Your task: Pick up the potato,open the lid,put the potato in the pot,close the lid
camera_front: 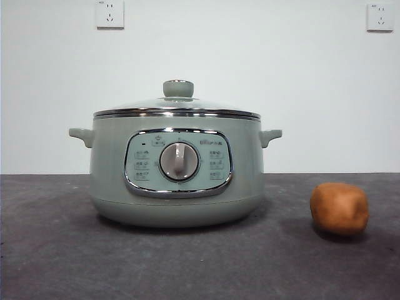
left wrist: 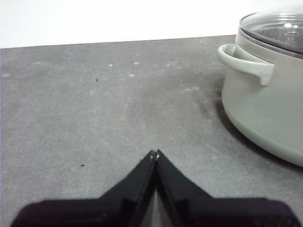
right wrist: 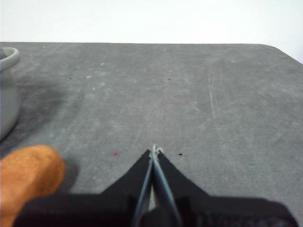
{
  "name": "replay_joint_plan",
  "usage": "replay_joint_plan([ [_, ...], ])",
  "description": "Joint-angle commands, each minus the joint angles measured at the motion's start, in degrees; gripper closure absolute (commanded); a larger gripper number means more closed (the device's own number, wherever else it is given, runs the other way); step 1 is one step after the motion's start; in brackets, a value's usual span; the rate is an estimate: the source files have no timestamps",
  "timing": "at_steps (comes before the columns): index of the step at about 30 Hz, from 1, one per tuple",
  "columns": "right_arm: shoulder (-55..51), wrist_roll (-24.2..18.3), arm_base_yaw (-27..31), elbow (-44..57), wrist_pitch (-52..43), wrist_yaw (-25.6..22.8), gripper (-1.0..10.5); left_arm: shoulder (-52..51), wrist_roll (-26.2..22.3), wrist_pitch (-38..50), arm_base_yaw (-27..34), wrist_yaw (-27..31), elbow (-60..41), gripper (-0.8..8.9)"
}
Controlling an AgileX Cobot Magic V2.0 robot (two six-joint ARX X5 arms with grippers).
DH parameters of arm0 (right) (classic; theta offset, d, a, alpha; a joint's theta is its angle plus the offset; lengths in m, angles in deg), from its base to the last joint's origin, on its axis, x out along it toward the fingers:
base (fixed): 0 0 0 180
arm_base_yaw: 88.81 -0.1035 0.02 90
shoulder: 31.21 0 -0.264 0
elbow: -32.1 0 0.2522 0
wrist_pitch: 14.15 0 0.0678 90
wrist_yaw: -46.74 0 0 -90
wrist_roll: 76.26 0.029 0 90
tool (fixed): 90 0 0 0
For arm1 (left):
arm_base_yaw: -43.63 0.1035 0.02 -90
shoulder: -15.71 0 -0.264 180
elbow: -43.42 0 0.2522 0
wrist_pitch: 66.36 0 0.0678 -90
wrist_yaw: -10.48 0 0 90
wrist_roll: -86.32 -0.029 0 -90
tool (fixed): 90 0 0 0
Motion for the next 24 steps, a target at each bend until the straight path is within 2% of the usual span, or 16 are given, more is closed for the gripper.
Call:
replay_joint_plan([
  [1,-0.04,4.17,0.00,0.57,-0.24,0.31,9.5,0.02,0.15,0.04,0.11,-0.02,-0.63,8.16],
  [6,-0.04,5.31,-0.02,0.57,-0.26,0.35,9.5,0.02,0.15,0.09,0.11,-0.04,-0.63,8.16],
  [12,-0.04,8.61,-0.02,0.52,-1.36,0.44,9.4,0.02,0.17,2.45,0.11,-0.26,-0.52,8.13],
  [15,-0.04,10.29,-0.02,-0.28,-2.34,1.81,8.6,0.02,0.33,3.13,0.11,-0.24,0.31,8.06],
  [17,-0.04,10.27,-0.02,-1.36,-2.80,3.13,7.6,0.02,0.42,3.04,0.11,-0.24,1.20,7.45],
  [22,-0.02,10.29,-0.04,-4.81,-3.02,4.85,6.2,0.02,3.32,3.06,0.11,-0.74,3.41,5.36],
  [24,0.09,10.80,-0.07,-6.40,-2.95,4.87,5.5,0.09,3.32,3.04,0.11,-2.08,4.33,4.89],
])
